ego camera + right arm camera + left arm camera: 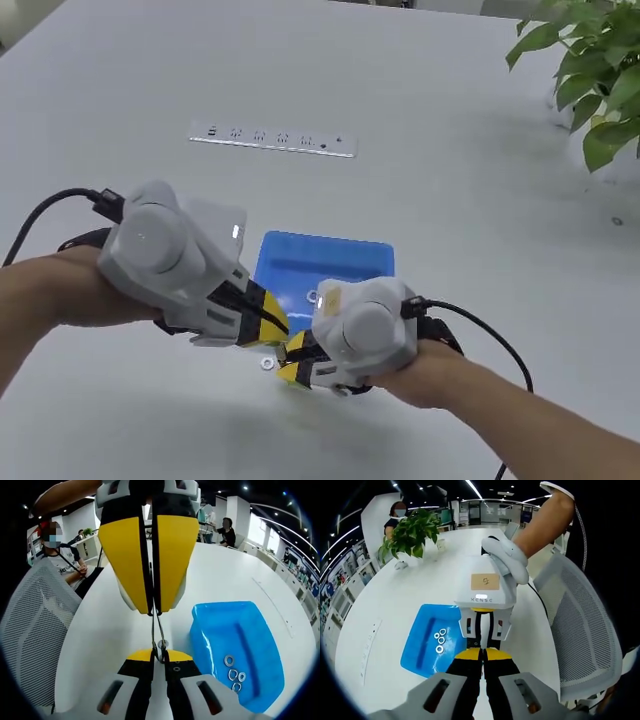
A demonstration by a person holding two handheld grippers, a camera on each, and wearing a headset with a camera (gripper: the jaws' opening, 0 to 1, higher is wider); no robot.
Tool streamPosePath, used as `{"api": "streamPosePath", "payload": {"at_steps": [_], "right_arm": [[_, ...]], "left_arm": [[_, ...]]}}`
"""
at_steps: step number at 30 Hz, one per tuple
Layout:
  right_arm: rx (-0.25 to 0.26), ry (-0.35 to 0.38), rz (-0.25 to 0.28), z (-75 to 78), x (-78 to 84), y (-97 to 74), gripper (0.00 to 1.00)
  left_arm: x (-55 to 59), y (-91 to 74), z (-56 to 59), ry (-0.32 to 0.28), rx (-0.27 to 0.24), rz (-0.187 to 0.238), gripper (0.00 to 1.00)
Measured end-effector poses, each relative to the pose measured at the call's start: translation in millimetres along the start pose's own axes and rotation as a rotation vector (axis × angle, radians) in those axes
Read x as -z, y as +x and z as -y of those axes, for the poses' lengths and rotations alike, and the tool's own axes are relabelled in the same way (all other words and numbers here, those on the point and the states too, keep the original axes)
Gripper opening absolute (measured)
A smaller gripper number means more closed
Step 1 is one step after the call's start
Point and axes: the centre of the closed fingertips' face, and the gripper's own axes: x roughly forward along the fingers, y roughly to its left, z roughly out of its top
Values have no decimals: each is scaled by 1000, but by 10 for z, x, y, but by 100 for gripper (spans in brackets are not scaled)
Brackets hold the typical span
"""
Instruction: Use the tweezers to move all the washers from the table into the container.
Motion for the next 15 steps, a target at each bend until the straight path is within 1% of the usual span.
{"api": "streamPosePath", "payload": {"at_steps": [6,15], "right_arm": [[6,-10,2,-13,-51,-49,10],[19,-26,17,-38,-181,-139,10]], "left_arm": [[-53,-56,14,-1,-10,9,4],[-150,-188,45,-4,-17,6,4]]}}
